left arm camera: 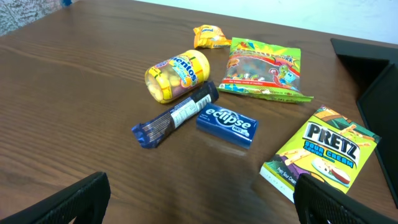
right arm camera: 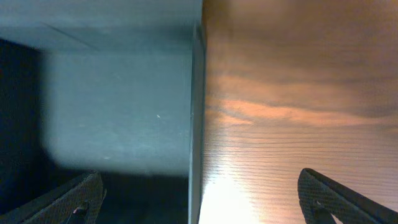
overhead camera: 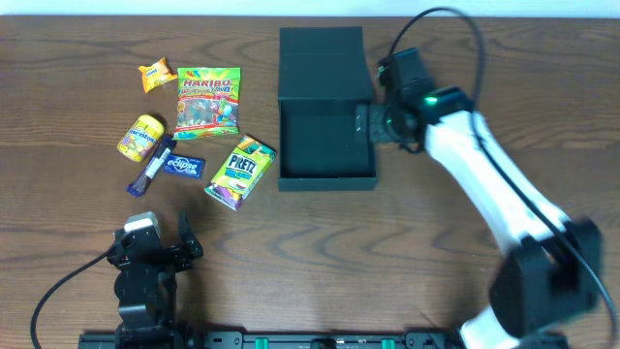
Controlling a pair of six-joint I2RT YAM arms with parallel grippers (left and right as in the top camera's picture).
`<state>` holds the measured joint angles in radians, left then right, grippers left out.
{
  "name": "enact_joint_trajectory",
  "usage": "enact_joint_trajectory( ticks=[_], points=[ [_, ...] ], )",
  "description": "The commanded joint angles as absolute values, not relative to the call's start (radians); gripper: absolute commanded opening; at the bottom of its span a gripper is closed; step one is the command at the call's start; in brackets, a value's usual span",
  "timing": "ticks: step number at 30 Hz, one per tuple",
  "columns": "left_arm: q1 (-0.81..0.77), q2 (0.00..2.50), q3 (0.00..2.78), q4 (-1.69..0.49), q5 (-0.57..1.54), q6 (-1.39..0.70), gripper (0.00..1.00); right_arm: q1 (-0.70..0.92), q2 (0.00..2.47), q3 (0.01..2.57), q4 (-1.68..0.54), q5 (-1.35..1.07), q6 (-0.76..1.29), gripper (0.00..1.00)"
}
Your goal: Pack container
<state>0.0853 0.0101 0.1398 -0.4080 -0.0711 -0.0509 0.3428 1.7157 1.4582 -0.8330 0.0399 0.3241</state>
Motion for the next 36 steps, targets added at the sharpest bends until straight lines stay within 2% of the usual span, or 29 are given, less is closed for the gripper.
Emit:
enact_joint_trajectory(
  ticks=[1, 15, 25, 36],
  points=[
    [0.091, 0.004, 0.120, -0.413, -0.081, -0.041, 0.95, 0.315, 1.597, 1.481, -0.868, 0.044, 0.269, 0.99],
    [0.091, 0.004, 0.120, -0.413, -0.081, -0.041, 0.95, 0.287, 1.240, 1.481, -1.198, 0.056, 0.199, 0.99],
    [0.091, 0.004, 0.120, -0.413, -0.081, -0.041, 0.96, 0.287, 1.040, 1.470, -1.255, -0.005, 0.145, 0.99],
    [0.091, 0.004, 0.120, -0.413, -0.081, -0.041, 0.95, 0.287, 1.002, 1.470, -1.328, -0.004, 0.133, 0.99]
  ],
)
